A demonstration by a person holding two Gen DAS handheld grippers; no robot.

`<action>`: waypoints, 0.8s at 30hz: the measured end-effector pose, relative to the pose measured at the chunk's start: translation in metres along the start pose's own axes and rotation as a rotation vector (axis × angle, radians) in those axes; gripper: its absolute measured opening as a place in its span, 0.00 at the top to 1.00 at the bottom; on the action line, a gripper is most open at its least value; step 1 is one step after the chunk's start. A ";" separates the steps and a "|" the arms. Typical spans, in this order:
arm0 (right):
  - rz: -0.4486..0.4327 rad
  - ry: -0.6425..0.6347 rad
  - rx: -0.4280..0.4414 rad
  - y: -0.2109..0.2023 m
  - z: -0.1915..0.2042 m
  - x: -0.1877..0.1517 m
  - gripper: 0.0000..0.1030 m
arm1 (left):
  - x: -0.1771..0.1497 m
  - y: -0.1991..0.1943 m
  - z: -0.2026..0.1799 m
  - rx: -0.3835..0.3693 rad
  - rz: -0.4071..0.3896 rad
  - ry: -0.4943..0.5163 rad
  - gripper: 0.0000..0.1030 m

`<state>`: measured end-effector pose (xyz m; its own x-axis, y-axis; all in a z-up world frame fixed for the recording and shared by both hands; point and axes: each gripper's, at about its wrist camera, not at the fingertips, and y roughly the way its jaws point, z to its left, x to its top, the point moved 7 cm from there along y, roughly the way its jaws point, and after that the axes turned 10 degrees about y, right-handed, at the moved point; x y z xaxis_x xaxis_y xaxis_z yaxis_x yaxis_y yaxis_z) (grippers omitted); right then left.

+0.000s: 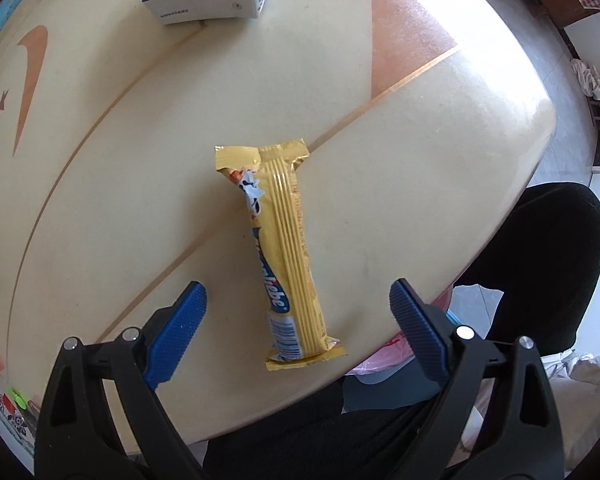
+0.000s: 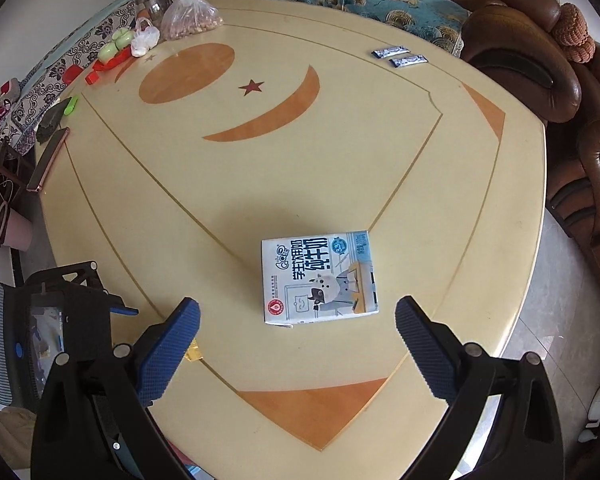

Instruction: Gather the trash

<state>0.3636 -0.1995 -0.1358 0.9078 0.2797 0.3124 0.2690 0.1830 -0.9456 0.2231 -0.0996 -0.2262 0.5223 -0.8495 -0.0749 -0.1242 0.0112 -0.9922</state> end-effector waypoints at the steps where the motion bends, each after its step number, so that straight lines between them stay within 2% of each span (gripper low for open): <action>1: 0.005 -0.001 -0.003 0.004 -0.001 0.001 0.07 | 0.000 0.000 0.000 -0.003 -0.002 0.000 0.11; 10: 0.060 -0.011 -0.028 0.046 -0.008 0.011 0.07 | 0.006 -0.002 0.003 -0.004 -0.006 0.000 0.10; 20: 0.117 -0.002 -0.049 0.088 -0.015 0.010 0.07 | 0.007 -0.006 0.010 0.008 -0.010 -0.057 0.10; 22: 0.124 -0.004 -0.052 0.095 -0.015 0.009 0.07 | 0.007 -0.008 0.014 0.019 -0.011 -0.059 0.10; 24: 0.132 -0.007 -0.067 0.101 -0.014 0.006 0.09 | 0.007 -0.009 0.015 0.050 -0.006 -0.060 0.17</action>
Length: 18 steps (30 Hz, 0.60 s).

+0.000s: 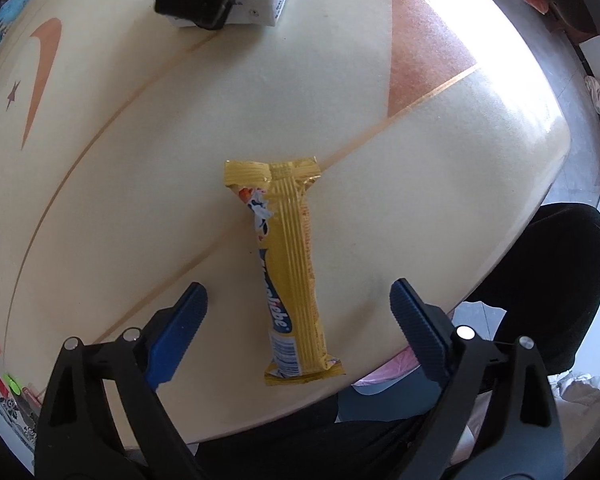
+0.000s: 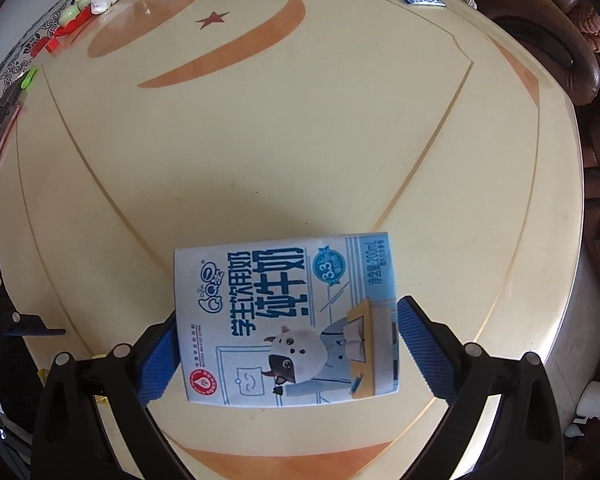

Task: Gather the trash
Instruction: 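Grasp the yellow snack wrapper with the left tool while the right tool grasps the milk carton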

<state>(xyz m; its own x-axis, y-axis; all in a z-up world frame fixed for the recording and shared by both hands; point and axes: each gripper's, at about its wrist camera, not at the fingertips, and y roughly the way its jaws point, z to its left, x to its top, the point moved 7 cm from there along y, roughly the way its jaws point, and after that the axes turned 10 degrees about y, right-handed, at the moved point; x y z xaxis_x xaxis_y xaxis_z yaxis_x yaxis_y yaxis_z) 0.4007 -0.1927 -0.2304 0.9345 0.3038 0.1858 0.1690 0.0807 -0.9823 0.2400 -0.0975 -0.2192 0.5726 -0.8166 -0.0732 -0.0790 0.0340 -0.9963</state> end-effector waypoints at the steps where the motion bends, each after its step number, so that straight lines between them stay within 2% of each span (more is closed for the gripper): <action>1: -0.001 -0.001 -0.003 0.002 0.001 -0.001 0.09 | 0.000 -0.001 0.000 0.019 0.005 0.002 0.19; 4: -0.021 0.012 0.001 0.001 0.001 -0.001 0.12 | 0.000 -0.004 0.004 0.025 0.001 -0.011 0.26; 6: -0.036 0.022 0.001 -0.003 0.001 -0.001 0.21 | 0.002 -0.009 0.006 0.026 0.001 -0.036 0.35; 7: -0.035 0.026 -0.011 -0.003 0.001 -0.002 0.21 | 0.002 -0.010 0.006 0.026 0.001 -0.040 0.38; 10: -0.048 0.046 -0.030 -0.005 0.000 -0.004 0.21 | 0.003 -0.015 0.008 0.027 0.002 -0.048 0.55; 12: -0.054 0.053 -0.033 -0.006 0.001 -0.006 0.21 | 0.004 -0.018 0.006 0.028 0.003 -0.049 0.72; 14: -0.063 0.062 -0.035 -0.012 0.004 -0.008 0.21 | 0.004 -0.020 0.004 0.027 0.005 -0.052 0.79; 18: -0.083 0.080 -0.042 -0.026 0.003 -0.006 0.21 | 0.006 -0.022 0.003 0.017 -0.001 -0.065 0.79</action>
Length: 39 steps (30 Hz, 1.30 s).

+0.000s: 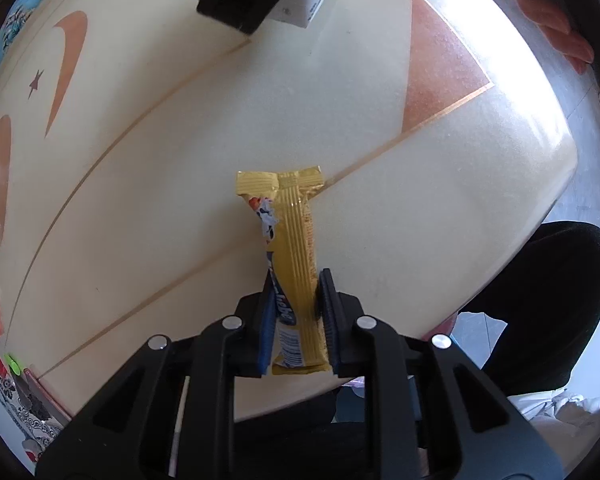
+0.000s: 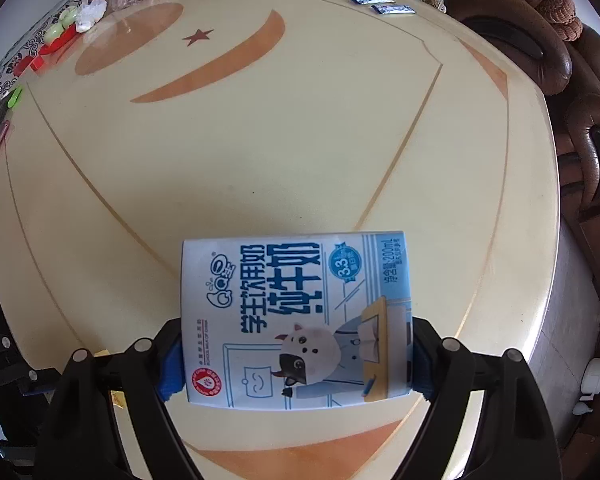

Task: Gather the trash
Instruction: 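Grasp the yellow snack wrapper with the left tool while the right tool grasps the milk carton, then carry the wrapper and milk carton with both tools over the pink bin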

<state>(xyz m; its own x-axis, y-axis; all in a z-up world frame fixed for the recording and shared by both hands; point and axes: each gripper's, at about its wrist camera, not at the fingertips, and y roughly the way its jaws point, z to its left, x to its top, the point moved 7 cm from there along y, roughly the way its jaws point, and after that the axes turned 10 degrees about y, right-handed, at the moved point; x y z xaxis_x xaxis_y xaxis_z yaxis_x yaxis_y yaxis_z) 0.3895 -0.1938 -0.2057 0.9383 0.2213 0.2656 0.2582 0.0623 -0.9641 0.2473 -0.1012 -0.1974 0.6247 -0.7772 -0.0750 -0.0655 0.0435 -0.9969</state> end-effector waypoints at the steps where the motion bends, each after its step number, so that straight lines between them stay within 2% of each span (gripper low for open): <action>1: -0.012 0.006 -0.010 -0.006 -0.001 0.000 0.21 | 0.000 -0.001 0.001 -0.009 -0.005 -0.009 0.79; 8: -0.057 0.046 -0.040 -0.039 -0.002 -0.006 0.21 | -0.017 -0.002 0.002 0.004 -0.050 -0.053 0.80; 14: -0.115 0.065 -0.059 -0.082 -0.001 -0.017 0.21 | -0.035 -0.029 0.002 0.018 -0.124 -0.091 0.80; 18: -0.163 0.060 -0.059 -0.121 0.002 -0.038 0.21 | -0.052 -0.049 0.001 0.025 -0.167 -0.111 0.80; 23: -0.223 0.042 -0.055 -0.166 0.028 -0.077 0.21 | -0.086 -0.067 -0.010 0.043 -0.216 -0.117 0.80; 28: -0.251 0.029 -0.047 -0.191 0.059 -0.127 0.21 | -0.120 -0.076 -0.030 0.040 -0.254 -0.127 0.80; 34: -0.231 0.026 -0.032 -0.187 0.094 -0.193 0.21 | -0.157 -0.064 -0.057 0.028 -0.267 -0.125 0.80; 39: -0.211 0.044 -0.006 -0.171 0.118 -0.239 0.21 | -0.174 -0.054 -0.079 0.021 -0.278 -0.105 0.80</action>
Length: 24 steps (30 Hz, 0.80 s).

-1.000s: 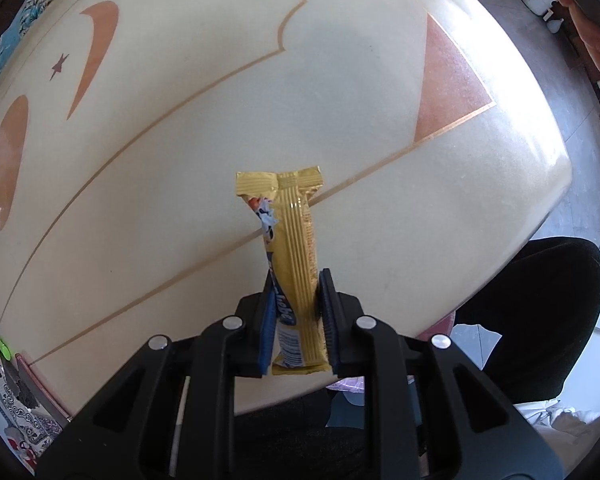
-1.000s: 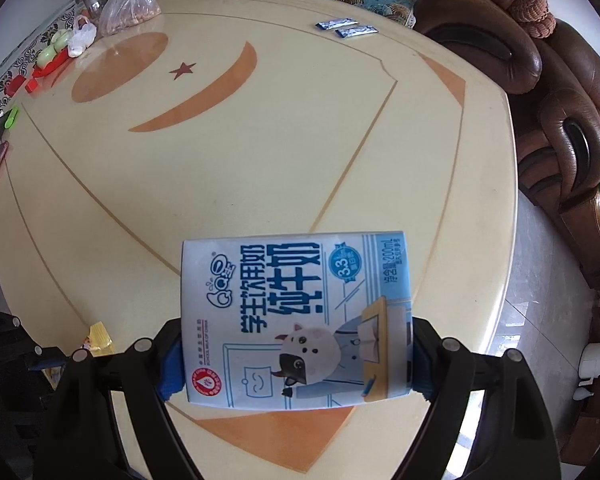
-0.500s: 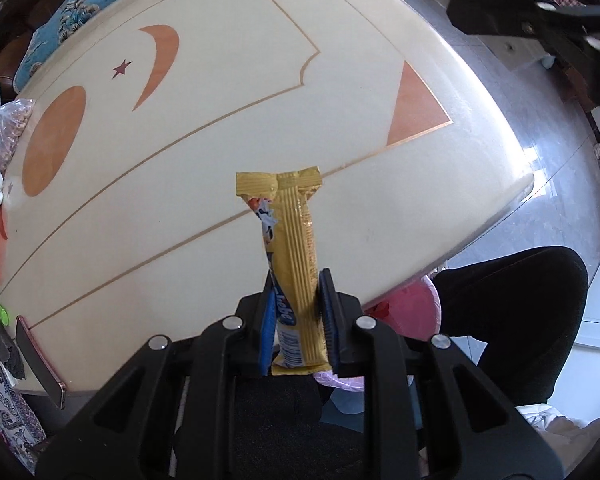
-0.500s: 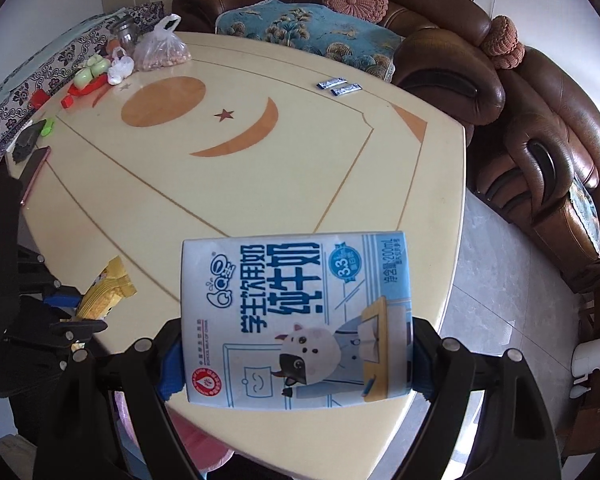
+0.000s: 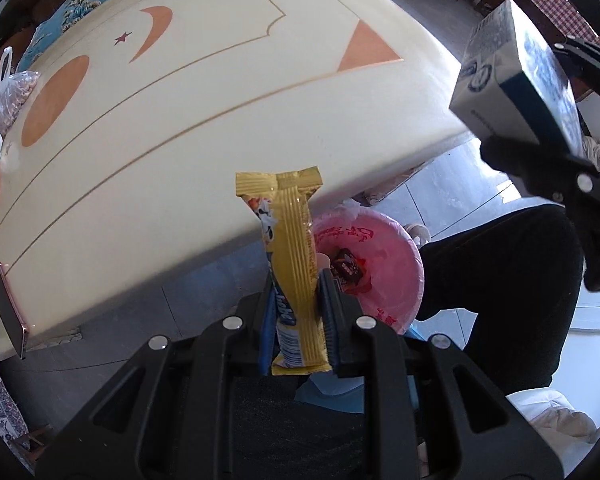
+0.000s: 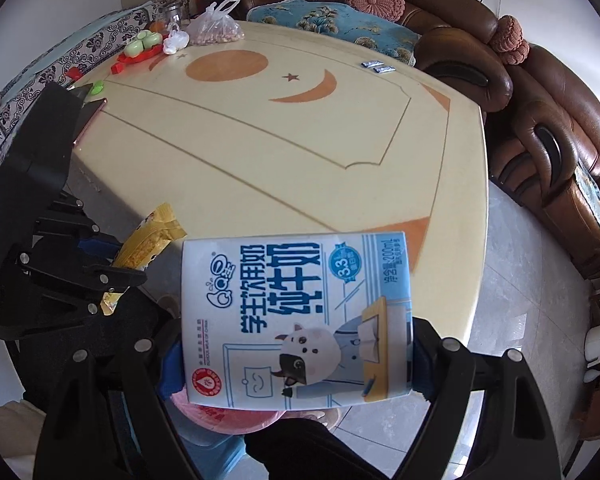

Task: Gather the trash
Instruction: 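Carry the wrapper and milk carton with both tools over the pink bin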

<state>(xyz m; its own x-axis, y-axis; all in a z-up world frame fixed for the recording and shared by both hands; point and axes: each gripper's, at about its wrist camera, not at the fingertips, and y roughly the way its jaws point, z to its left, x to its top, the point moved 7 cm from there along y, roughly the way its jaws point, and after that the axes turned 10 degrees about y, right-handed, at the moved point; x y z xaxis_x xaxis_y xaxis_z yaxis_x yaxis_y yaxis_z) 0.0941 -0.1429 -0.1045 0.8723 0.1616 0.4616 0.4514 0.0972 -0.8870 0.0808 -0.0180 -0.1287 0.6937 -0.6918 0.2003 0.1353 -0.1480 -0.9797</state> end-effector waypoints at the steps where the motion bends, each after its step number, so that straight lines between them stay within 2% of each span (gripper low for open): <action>1: 0.006 0.003 0.001 0.002 0.002 -0.008 0.21 | -0.004 0.002 -0.003 -0.007 0.001 0.003 0.80; 6: 0.026 0.019 -0.004 0.013 0.013 -0.047 0.21 | -0.011 0.026 -0.019 -0.022 0.008 0.019 0.80; 11: 0.047 0.051 0.002 0.024 0.013 -0.071 0.21 | -0.021 0.044 -0.032 -0.041 0.016 0.034 0.80; 14: 0.063 0.064 -0.006 0.031 0.013 -0.085 0.21 | -0.028 0.054 -0.038 -0.025 0.017 0.051 0.80; 18: 0.072 0.060 -0.028 0.031 0.011 -0.087 0.21 | -0.035 0.069 -0.043 -0.036 0.027 0.054 0.80; 24: 0.112 0.065 -0.017 0.039 0.012 -0.089 0.21 | -0.045 0.096 -0.048 -0.040 0.063 0.067 0.80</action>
<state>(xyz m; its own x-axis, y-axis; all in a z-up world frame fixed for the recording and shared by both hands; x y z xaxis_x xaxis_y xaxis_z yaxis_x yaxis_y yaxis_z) 0.0323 -0.1418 -0.1802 0.9277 0.1060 0.3579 0.3527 0.0652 -0.9335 0.0284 -0.0349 -0.2312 0.6511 -0.7459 0.1402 0.0641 -0.1300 -0.9894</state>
